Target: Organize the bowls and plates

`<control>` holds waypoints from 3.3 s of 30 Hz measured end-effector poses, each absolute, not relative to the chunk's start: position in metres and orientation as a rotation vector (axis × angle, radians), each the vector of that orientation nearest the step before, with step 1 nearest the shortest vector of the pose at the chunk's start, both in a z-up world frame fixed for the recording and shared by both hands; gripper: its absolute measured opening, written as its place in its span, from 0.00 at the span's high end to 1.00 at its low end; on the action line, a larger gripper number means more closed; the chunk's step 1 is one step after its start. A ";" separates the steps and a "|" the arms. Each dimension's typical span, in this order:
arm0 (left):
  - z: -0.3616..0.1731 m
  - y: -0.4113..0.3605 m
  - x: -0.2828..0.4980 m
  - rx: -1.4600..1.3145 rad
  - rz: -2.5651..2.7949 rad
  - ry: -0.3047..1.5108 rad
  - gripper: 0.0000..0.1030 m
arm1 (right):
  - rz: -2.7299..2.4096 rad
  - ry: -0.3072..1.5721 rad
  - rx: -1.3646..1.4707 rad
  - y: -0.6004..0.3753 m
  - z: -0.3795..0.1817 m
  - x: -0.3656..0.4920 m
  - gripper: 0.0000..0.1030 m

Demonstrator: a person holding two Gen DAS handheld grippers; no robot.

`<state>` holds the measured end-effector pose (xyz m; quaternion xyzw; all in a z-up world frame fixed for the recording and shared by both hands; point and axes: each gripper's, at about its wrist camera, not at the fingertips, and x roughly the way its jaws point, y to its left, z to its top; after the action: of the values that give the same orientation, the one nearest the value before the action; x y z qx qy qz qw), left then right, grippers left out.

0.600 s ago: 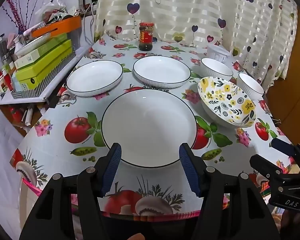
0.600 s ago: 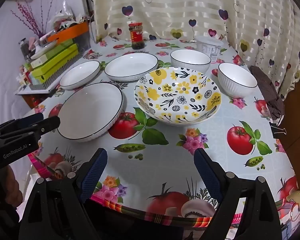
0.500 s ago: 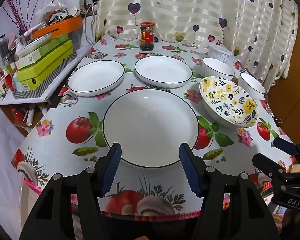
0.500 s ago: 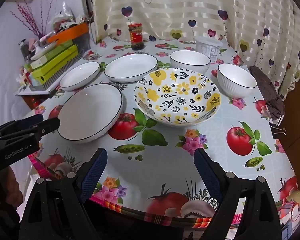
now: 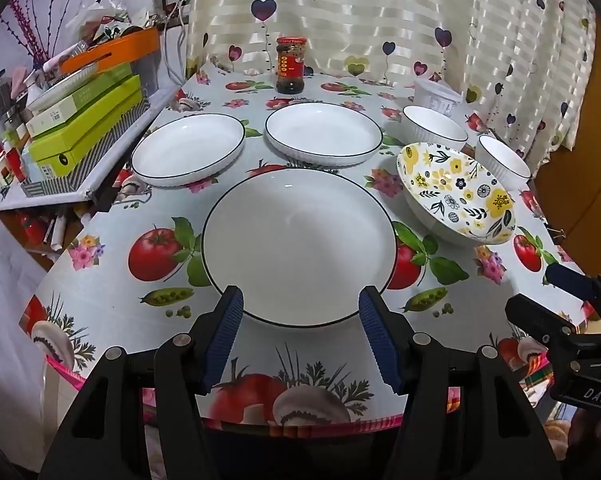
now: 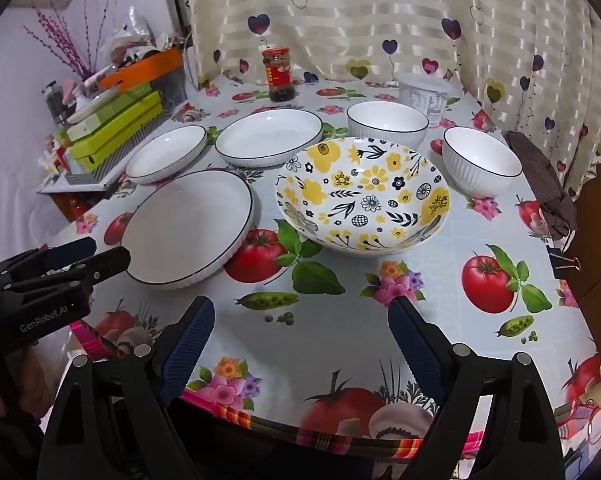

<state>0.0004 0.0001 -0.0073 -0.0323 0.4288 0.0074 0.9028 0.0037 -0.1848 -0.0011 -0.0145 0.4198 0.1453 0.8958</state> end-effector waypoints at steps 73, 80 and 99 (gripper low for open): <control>-0.014 0.026 0.007 -0.150 0.019 0.908 0.41 | 0.397 0.845 -0.035 -0.160 0.008 0.018 0.13; -0.014 0.053 0.015 -0.246 0.002 0.884 0.41 | 0.462 0.822 -0.065 -0.137 0.018 0.034 0.13; -0.009 0.135 0.061 -0.343 0.106 0.850 0.41 | 0.578 0.896 -0.047 -0.072 0.015 0.113 0.36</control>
<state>0.0610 0.1346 -0.0093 -0.1656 0.4103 0.0514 0.8953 0.1133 -0.0717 0.0153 -0.0225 0.4268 0.2757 0.8610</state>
